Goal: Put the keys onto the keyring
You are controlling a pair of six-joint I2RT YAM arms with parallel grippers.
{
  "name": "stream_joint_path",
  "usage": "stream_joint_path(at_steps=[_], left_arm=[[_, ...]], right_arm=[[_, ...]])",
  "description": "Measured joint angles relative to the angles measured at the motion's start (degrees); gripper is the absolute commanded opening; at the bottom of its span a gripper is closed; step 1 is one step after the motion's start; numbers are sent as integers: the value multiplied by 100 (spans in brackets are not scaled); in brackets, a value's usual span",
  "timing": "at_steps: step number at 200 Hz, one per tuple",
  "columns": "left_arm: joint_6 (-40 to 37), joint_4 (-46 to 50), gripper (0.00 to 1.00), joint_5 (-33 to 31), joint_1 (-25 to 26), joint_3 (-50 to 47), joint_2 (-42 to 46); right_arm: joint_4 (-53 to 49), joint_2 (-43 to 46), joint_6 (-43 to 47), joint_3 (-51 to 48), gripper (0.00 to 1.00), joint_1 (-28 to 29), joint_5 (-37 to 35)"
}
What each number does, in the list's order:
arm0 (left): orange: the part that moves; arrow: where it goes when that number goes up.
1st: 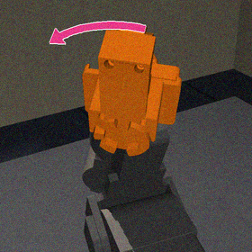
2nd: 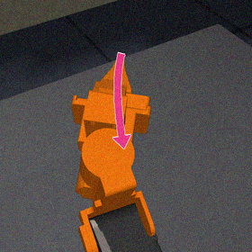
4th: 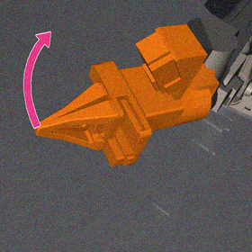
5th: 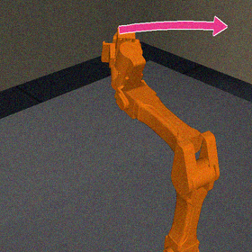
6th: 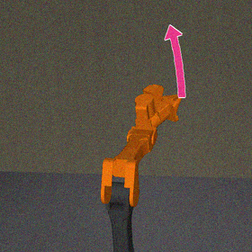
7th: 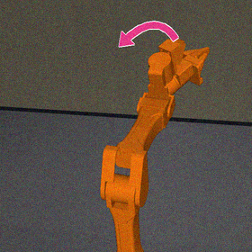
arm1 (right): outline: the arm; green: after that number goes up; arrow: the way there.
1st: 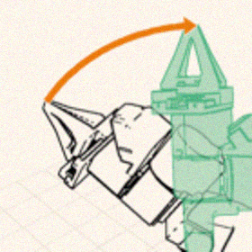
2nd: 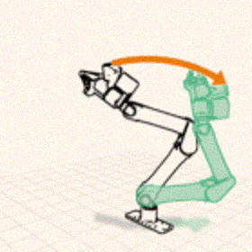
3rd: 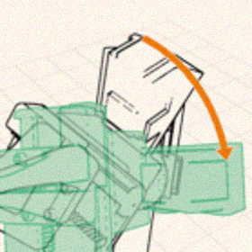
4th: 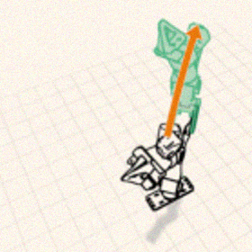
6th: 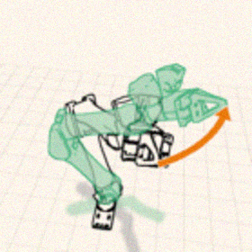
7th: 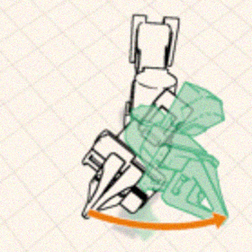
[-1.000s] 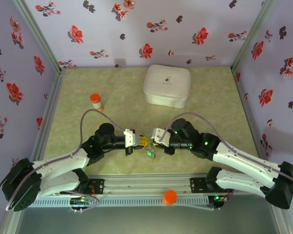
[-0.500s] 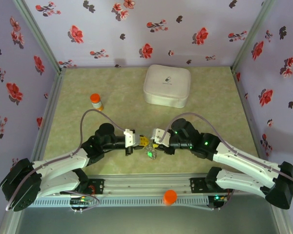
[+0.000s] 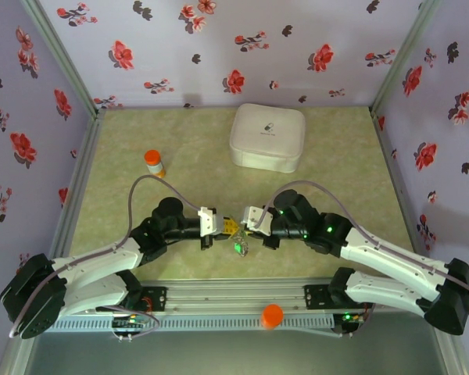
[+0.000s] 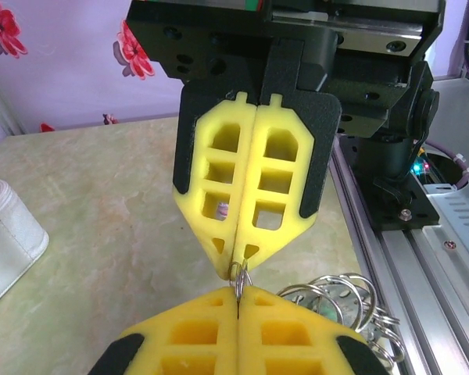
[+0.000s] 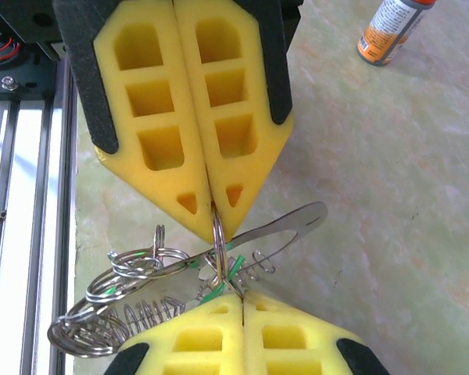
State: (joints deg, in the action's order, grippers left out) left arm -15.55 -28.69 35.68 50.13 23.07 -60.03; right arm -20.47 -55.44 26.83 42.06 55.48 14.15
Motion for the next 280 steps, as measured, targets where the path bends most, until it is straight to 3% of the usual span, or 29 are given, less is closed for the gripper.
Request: stream_joint_path(at_steps=[64, 76, 94, 155, 206, 238, 254, 265, 280], left_arm=[[4, 39, 0, 15, 0, 0, 0], [4, 33, 0, 31, 0, 0, 0], [4, -42, 0, 74, 0, 0, 0], [4, -131, 0, 144, 0, 0, 0], [20, -136, 0, 144, 0, 0, -2], [24, -164, 0, 120, -7, 0, -2], [24, -168, 0, 103, -17, 0, -13], [26, -166, 22, 94, -17, 0, -13], [44, -173, 32, 52, -15, 0, -9]], right_arm=[[-46, -295, -2, 164, 0, 7, -2], [-52, -256, -2, 164, 11, 7, -13], [-48, -72, 0, 131, 20, 17, -81], [-17, 363, -92, 50, 27, 17, 160], [308, 210, -201, 2, 19, 17, 286], [365, 114, -232, -2, 0, 28, 350], [365, 107, -243, -2, 0, 28, 356], [356, 101, -240, 0, 0, 28, 350], [249, 50, -201, 50, 0, 28, 330]])
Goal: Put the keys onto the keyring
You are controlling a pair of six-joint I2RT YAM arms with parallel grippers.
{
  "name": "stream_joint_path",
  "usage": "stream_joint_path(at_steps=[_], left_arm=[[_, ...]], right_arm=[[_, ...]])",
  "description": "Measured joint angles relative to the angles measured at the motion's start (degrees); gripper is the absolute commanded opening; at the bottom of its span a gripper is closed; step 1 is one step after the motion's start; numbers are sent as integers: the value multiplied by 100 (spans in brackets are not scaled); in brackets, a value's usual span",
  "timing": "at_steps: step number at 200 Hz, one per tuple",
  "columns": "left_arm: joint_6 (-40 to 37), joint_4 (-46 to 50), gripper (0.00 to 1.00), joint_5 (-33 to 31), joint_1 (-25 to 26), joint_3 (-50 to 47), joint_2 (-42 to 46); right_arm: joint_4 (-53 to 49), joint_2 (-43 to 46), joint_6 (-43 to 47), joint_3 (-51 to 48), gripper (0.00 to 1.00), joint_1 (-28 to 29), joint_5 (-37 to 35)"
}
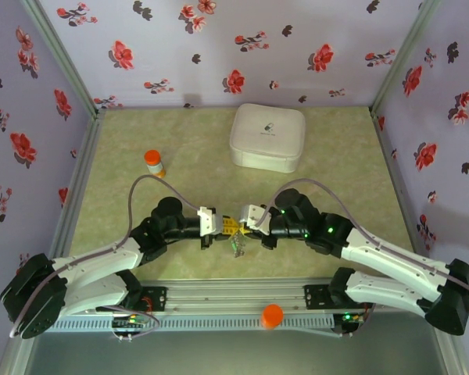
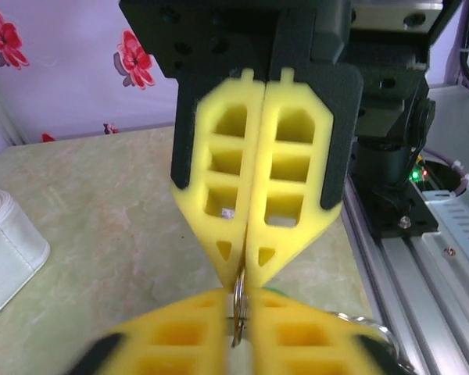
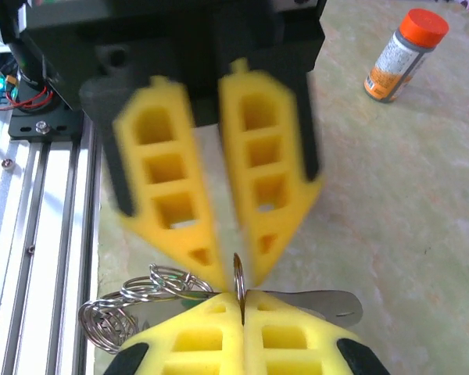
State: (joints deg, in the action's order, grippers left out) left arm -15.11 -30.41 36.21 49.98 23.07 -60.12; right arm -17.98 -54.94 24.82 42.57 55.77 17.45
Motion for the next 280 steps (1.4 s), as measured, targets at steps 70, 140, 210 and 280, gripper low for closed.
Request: stream_joint_path(at_steps=[70, 140, 210, 280], left_arm=[[-527, 1200, 27, -411, 7, 396, 61], [-599, 1386, 4, -264, 15, 452, 7], [-601, 1322, 0, -264, 31, 409, 9], [-337, 304, 0, -269, 31, 22, 7]], right_arm=[[-1163, -758, 557, 876, 0, 168, -356], [-1298, -957, 697, 1064, 0, 315, -595], [-444, 63, 382, 216, 31, 269, -560], [107, 485, -262, -376, 35, 149, -590]])
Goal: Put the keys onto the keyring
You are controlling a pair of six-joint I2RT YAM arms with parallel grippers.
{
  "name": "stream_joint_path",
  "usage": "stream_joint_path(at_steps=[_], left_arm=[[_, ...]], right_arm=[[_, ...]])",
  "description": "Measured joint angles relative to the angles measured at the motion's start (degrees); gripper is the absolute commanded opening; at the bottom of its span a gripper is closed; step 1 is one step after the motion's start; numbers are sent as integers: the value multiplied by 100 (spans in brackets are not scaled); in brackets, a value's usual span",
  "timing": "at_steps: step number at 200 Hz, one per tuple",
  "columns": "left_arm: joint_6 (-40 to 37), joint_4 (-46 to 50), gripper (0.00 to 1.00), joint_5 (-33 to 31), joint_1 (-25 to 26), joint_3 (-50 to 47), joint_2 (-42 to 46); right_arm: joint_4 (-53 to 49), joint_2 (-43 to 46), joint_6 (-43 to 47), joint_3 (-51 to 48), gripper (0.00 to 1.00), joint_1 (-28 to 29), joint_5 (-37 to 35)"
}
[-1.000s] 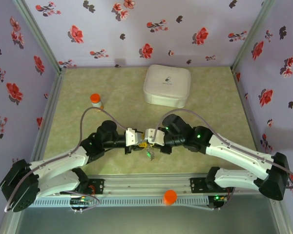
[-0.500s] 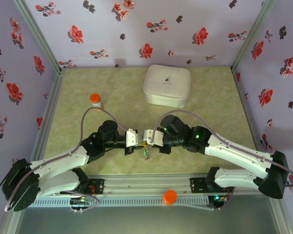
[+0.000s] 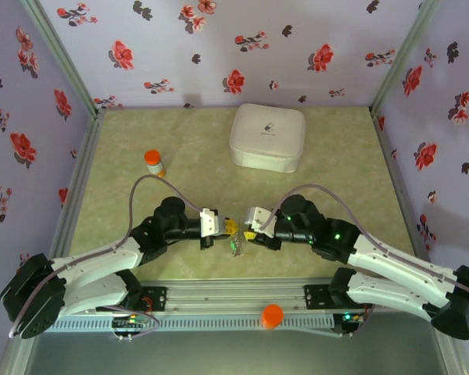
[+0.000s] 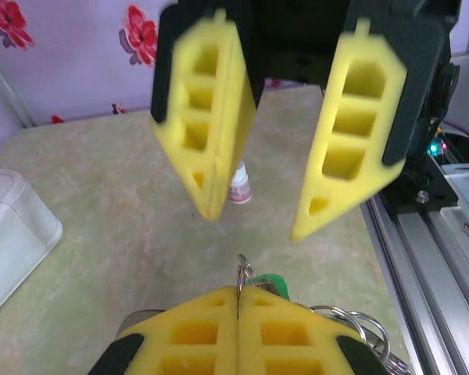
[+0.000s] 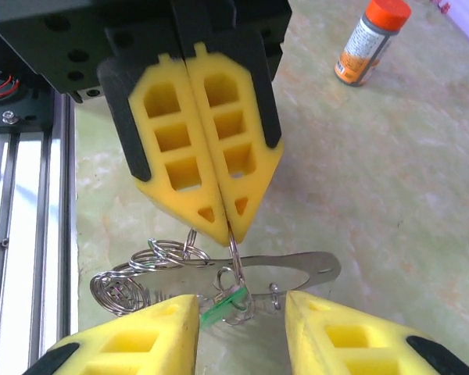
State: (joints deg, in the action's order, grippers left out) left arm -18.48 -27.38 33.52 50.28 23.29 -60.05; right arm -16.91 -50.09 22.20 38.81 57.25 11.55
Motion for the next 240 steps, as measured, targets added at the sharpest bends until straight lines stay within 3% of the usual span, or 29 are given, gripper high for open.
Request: stream_joint_path(at_steps=[28, 80, 96, 102, 103, 106, 111, 138, 186, 228, 240], left_arm=[[122, -328, 0, 22, 0, -39, -26], [273, -564, 0, 61, -2, -96, -109], [313, -566, 0, 63, -4, -98, -109], [315, -564, 10, 61, -4, -98, -109], [315, -564, 17, 61, -4, -98, -109], [308, -564, 22, 59, -4, -98, -109], [317, -560, 27, 59, -4, -98, -109], [212, -306, 30, 31, -4, -35, -85], [-249, 704, 20, -81, 2, 402, -74], [-385, 988, 0, -92, 7, 474, -98], [-402, 1012, 0, -94, 7, 474, -103]], right_arm=[[199, -116, -131, -31, 29, 0, 2], [363, -223, -149, -31, 0, 0, 90], [350, -240, -138, -26, 0, 0, 107], [334, -247, -125, -15, 0, 0, 109], [332, -247, -125, -15, 0, 0, 109], [317, -254, -118, -4, 0, 0, 109], [295, -264, -105, 15, 0, 0, 111], [-168, -461, 105, 326, 0, 0, 107], [-1069, -984, 645, 1141, 0, 17, 90], [-1541, -1390, 988, 1552, 0, 87, 13], [-1565, -1405, 1029, 1558, 14, 94, 2]])
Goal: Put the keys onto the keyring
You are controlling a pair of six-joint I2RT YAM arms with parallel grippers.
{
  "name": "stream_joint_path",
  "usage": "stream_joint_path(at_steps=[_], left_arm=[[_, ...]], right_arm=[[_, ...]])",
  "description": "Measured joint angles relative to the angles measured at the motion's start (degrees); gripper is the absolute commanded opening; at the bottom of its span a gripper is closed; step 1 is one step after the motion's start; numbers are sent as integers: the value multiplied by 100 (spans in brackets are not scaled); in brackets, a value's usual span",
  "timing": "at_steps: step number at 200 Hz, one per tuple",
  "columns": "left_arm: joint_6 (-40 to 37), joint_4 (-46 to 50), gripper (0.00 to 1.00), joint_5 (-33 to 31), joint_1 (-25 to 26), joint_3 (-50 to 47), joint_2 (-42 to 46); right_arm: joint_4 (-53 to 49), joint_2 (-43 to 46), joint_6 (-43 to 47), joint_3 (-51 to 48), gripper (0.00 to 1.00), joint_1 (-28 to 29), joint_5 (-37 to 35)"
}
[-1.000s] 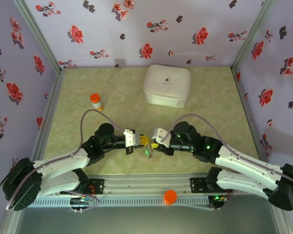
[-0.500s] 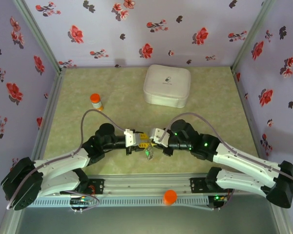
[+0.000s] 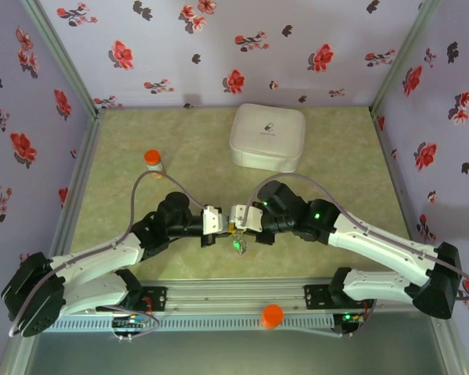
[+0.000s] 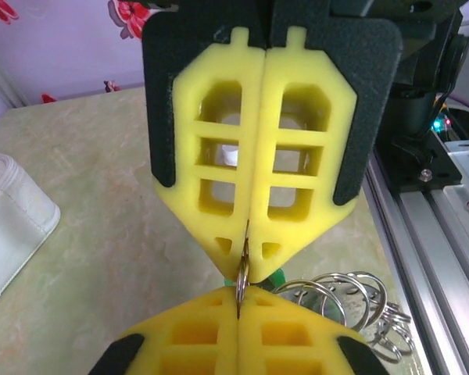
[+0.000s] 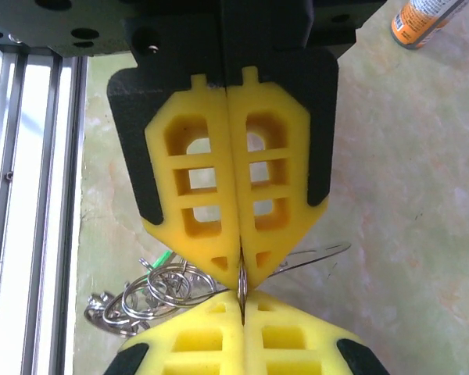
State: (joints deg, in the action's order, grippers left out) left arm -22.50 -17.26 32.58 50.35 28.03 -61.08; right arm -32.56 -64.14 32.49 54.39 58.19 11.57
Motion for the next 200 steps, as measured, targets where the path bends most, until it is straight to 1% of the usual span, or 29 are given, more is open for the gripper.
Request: stream_joint_path(at_steps=[19, 34, 45, 58, 77, 120, 153, 189, 200], left_arm=[[0, -2, 0, -4, 2, 0, 2], [2, -9, 0, -24, 0, -2, 2], [2, -55, 0, -26, 2, -11, 2], [4, -157, 0, -26, 2, -61, 7], [26, -323, 0, -26, 2, -162, 7], [225, -850, 0, -39, 2, -334, 9], [374, -1154, 0, -42, 2, -422, 9], [417, -1239, 0, -39, 2, -470, 9], [420, -1259, 0, -42, 2, -470, 9]], right_arm=[[44, 57, -35, -35, 27, -33, 42], [267, 332, -151, -254, 36, -173, 214], [363, 590, -299, -452, 40, -313, 334], [498, 852, -444, -678, 42, -417, 396], [647, 1001, -649, -876, 43, -433, 413], [1095, 1014, -1088, -1276, 42, -420, 317], [1320, 1021, -1224, -1370, 37, -404, 299], [1478, 1215, -1263, -1375, 28, -404, 310], [1484, 1292, -1263, -1375, 28, -404, 350]])
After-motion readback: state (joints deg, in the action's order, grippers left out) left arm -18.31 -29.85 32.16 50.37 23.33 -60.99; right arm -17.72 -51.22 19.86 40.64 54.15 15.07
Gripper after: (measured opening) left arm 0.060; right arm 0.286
